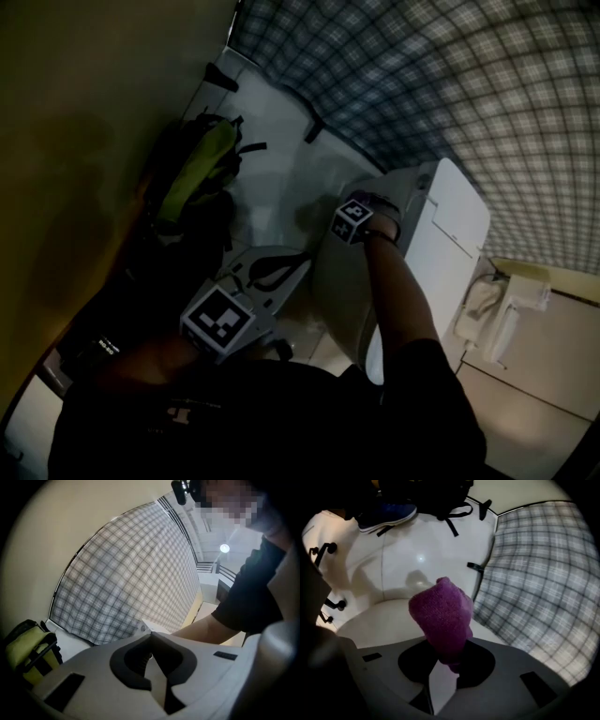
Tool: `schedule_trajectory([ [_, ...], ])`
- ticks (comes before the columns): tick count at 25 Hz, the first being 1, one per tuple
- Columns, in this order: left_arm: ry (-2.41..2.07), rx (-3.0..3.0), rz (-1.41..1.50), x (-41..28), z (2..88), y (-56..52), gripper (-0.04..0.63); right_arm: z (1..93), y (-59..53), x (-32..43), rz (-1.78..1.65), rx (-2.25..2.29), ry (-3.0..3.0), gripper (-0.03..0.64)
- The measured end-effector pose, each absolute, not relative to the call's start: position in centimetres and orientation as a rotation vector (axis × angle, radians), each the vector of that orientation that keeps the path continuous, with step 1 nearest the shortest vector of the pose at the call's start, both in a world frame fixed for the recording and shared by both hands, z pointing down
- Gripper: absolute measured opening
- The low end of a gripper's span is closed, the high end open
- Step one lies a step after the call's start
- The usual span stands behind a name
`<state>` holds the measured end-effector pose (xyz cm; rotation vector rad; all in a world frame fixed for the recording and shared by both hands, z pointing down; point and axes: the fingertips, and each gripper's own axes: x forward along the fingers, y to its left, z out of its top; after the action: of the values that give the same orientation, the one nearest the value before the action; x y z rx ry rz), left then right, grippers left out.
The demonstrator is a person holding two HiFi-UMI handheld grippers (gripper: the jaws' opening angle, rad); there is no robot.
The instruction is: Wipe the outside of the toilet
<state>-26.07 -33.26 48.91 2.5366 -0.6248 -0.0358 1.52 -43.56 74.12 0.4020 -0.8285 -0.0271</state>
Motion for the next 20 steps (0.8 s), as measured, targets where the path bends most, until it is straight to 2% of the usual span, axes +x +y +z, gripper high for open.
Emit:
schedule_trajectory([
  [5,-0.618,2.526,-0.035,-26.4,49.1,-33.2,-0.005,73.0,-42.9,3.4,-0.014,0.341,-0.752,0.089],
  [12,-0.595,2.551,-0.034,-25.6,48.9,-32.8,-0.005,78.3,-29.6,1.5,0.243,0.086,-0.663,0.089],
  [20,-0.600,2.564,-0.015,-24.5,48.8,-32.4,-0.005,83.0,-24.6,-1.0,0.419,0.080,-0.882,0.089],
])
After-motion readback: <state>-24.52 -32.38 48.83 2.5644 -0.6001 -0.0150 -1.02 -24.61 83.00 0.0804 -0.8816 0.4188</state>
